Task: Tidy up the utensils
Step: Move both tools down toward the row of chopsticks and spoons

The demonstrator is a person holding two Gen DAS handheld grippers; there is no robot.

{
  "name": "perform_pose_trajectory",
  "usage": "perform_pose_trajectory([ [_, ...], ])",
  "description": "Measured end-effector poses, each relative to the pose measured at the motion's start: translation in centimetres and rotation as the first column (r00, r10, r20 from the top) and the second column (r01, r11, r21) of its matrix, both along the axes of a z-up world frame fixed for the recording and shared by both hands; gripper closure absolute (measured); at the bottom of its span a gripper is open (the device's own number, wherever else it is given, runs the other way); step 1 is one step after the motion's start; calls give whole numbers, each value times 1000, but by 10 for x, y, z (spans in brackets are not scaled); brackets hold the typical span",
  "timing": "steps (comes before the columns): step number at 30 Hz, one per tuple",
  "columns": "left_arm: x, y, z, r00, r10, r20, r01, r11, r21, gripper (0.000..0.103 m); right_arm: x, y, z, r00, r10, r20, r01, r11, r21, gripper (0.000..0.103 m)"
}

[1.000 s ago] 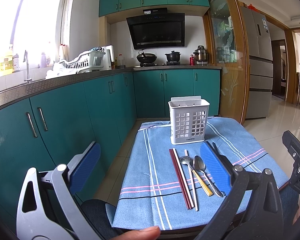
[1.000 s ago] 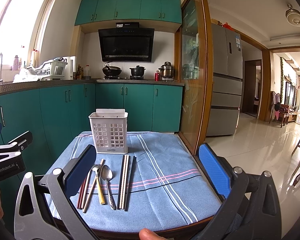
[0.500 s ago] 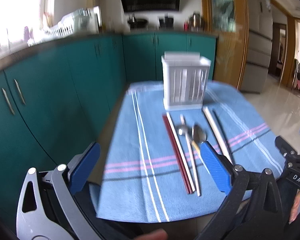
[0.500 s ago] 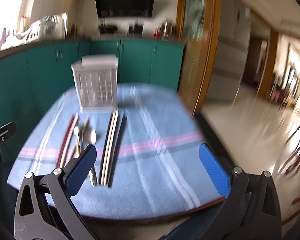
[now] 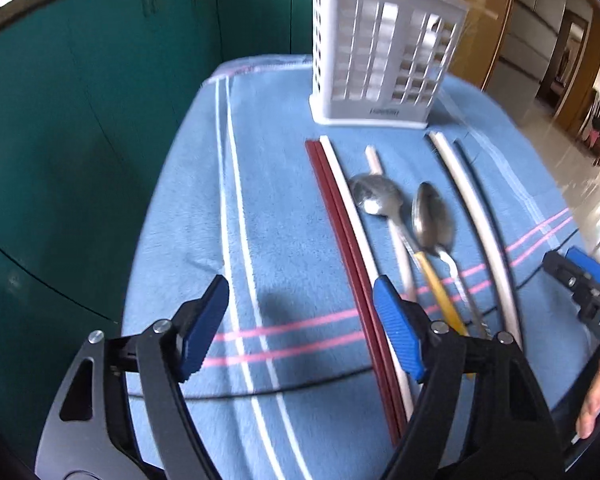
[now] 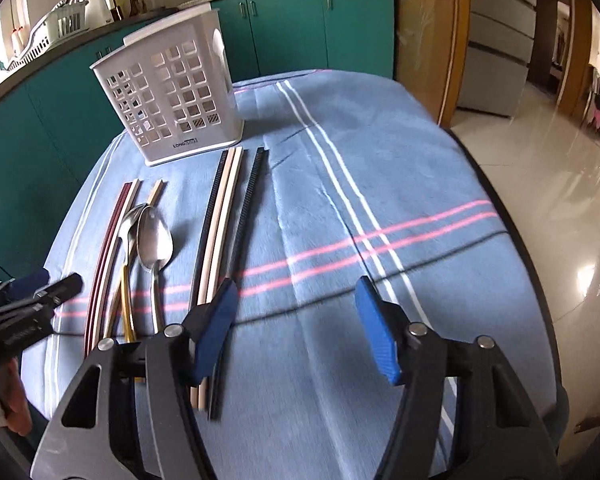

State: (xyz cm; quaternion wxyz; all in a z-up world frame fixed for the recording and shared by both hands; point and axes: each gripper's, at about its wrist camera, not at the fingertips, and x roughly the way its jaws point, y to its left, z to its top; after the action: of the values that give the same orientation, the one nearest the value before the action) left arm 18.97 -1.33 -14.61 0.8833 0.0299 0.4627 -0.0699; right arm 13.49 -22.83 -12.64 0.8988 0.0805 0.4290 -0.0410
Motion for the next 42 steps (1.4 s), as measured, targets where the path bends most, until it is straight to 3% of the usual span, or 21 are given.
perform_pose_trajectory([
  [9,25,2,-10,998,55,-19,-53,995,89,28,43,8,-14,996,55,-64,-58,998,-37,41],
  [12,34,13,-13,996,77,-45,-75,996,38,27,58,10,-20,994,71,-83,-74,996,-41,40],
  [18,41,16,-8,995,95,-42,-94,995,15,27,76,1,-22,993,35,-113,-44,995,-85,40],
  [32,50,5,-9,997,62,-40,-63,998,-4,27,65,-3,-28,998,23,-52,-28,995,-95,34],
  [37,50,-1,-12,997,71,-29,-69,996,59,25,62,-4,-27,999,21,-45,-25,995,-96,32],
  [38,51,0,-15,996,82,-40,-78,993,85,24,62,-5,-27,999,20,-43,-24,995,-96,31],
  [42,52,10,-14,994,99,-50,-96,994,50,25,60,-7,-29,999,12,-30,-15,996,-89,23],
])
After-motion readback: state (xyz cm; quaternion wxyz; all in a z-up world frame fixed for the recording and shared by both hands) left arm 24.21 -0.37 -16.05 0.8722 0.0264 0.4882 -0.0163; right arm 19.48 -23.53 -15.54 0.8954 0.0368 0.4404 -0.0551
